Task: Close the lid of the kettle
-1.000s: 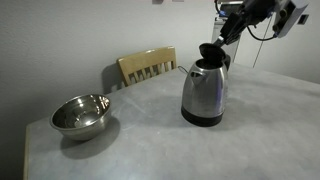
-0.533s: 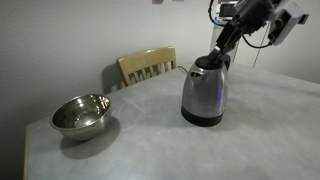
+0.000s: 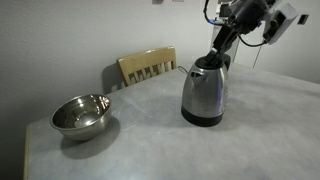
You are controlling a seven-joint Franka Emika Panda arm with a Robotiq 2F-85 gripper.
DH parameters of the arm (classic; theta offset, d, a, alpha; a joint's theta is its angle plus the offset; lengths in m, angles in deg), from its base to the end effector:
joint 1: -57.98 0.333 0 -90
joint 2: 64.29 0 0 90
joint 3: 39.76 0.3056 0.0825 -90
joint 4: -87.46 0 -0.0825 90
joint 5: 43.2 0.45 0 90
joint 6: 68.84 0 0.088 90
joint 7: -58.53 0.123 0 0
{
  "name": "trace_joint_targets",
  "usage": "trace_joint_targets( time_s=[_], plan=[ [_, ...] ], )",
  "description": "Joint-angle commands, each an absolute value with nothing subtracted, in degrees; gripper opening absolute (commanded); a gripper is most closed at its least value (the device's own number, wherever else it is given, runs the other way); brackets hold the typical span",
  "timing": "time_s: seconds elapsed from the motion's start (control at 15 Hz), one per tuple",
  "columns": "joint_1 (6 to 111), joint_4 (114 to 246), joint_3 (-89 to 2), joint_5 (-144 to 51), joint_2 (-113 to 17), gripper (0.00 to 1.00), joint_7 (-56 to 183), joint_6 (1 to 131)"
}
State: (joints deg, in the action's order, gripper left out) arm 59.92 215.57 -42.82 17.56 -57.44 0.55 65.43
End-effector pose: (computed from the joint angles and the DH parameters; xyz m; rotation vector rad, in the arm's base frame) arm 0.5916 0.0114 0.2525 -2.4496 -0.2613 -0.4555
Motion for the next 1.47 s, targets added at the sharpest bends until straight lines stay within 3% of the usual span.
trace_joint_targets(
  time_s=[0.0, 0.93, 1.4],
  plan=[
    [60.13, 214.37, -41.25, 7.76, -52.77, 0.0, 5.64, 70.87],
    [59.98, 215.97, -36.5, -14.6, -58.63, 0.0, 20.71, 74.16],
    [60.43, 219.73, -35.52, -20.02, -61.61, 0.07, 24.08, 79.02]
  ],
)
